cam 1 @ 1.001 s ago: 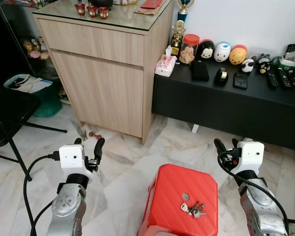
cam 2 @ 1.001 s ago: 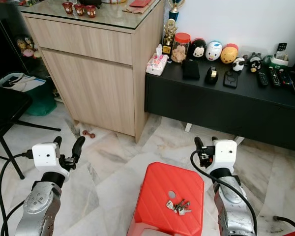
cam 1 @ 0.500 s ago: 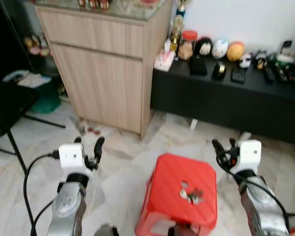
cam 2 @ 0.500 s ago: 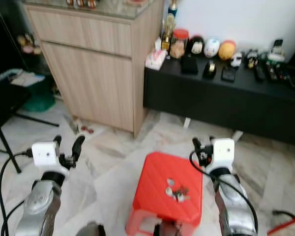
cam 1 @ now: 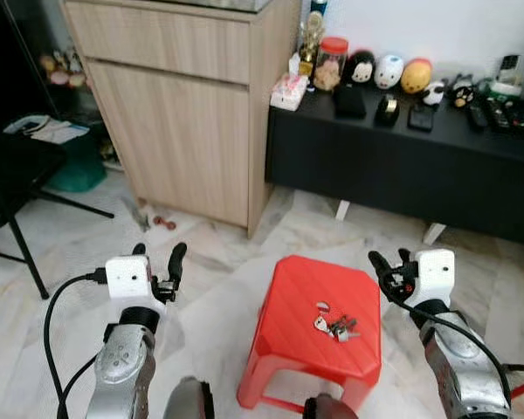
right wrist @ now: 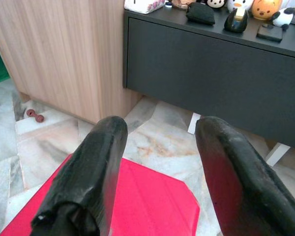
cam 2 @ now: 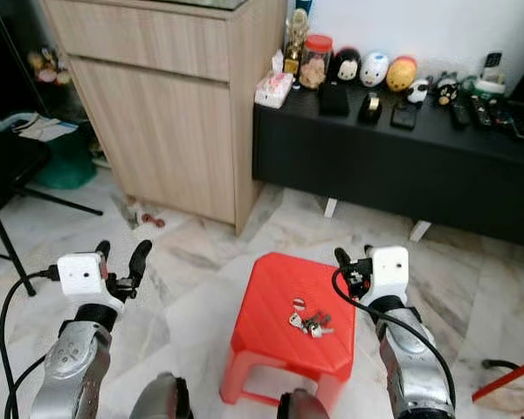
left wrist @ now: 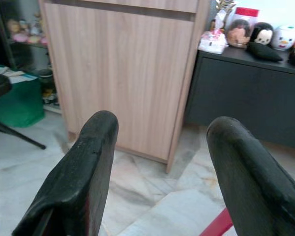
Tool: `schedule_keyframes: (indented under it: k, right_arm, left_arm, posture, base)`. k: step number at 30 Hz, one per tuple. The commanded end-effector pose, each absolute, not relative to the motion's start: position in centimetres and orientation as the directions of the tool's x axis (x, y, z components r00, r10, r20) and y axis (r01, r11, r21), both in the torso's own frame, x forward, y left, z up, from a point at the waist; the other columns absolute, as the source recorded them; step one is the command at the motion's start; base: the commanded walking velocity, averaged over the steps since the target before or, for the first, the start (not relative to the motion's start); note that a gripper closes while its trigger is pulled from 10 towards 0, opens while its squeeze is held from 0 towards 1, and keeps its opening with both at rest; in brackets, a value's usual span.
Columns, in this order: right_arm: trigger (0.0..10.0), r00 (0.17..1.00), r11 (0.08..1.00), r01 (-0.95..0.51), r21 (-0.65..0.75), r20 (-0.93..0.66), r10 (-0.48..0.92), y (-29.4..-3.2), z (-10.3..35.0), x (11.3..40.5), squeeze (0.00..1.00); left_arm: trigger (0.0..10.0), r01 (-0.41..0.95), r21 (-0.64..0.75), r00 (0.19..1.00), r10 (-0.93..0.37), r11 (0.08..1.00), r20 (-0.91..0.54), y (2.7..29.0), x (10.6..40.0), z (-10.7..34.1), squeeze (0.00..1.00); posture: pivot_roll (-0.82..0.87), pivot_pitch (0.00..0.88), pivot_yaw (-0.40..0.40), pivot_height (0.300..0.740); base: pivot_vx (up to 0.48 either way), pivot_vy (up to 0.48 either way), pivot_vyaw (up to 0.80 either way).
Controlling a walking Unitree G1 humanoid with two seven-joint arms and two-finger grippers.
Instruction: Hang keys on a hook
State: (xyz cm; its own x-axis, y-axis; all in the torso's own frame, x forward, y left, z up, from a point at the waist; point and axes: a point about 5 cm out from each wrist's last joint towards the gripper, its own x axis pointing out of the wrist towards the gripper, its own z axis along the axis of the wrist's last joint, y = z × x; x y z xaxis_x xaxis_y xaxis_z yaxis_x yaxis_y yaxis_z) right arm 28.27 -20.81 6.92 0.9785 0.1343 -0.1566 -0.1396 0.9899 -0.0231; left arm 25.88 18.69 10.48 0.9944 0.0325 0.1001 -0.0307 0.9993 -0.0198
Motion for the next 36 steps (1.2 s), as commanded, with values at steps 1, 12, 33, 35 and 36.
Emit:
schedule_keyframes:
  k: [1,12,33,35,36]
  right_arm:
    - [10.0,0.974,0.990,-0.137,-0.015,-0.186,0.132,-21.0,6.5,28.1,0.00]
    - [10.0,0.969,0.994,-0.112,-0.002,-0.221,0.109,-21.0,5.7,28.2,0.00]
    - [10.0,0.944,0.998,-0.051,0.038,-0.325,0.060,-20.9,3.0,28.2,0.00]
    - [10.0,0.947,0.998,-0.055,0.034,-0.316,0.063,-20.9,3.1,28.3,0.00]
    - [10.0,0.947,0.998,-0.056,0.032,-0.314,0.063,-20.9,3.1,28.4,0.00]
  left_arm:
    - [10.0,-0.031,-0.013,0.994,0.033,0.999,0.103,18.7,26.0,10.6,0.00]
    - [10.0,-0.026,-0.016,0.995,0.028,1.000,0.095,18.6,26.0,10.4,0.00]
    - [10.0,-0.016,-0.021,0.996,0.018,1.000,0.086,18.3,26.3,10.3,0.00]
    - [10.0,-0.016,-0.017,0.996,0.018,1.000,0.086,18.3,26.3,10.3,0.00]
    - [10.0,-0.017,-0.016,0.996,0.018,1.000,0.086,18.3,26.3,10.3,0.00]
  posture:
    - [-0.11,0.089,-0.064,0.651]
    - [-0.11,0.087,-0.065,0.596]
    - [-0.10,0.087,-0.069,0.596]
    - [-0.10,0.086,-0.069,0.596]
    - [-0.10,0.085,-0.069,0.596]
  base:
    - [0.000,0.000,0.00]
    - [0.000,0.000,0.00]
    - [0.000,0.000,0.00]
    - [0.000,0.000,0.33]
    - [0.000,0.000,0.73]
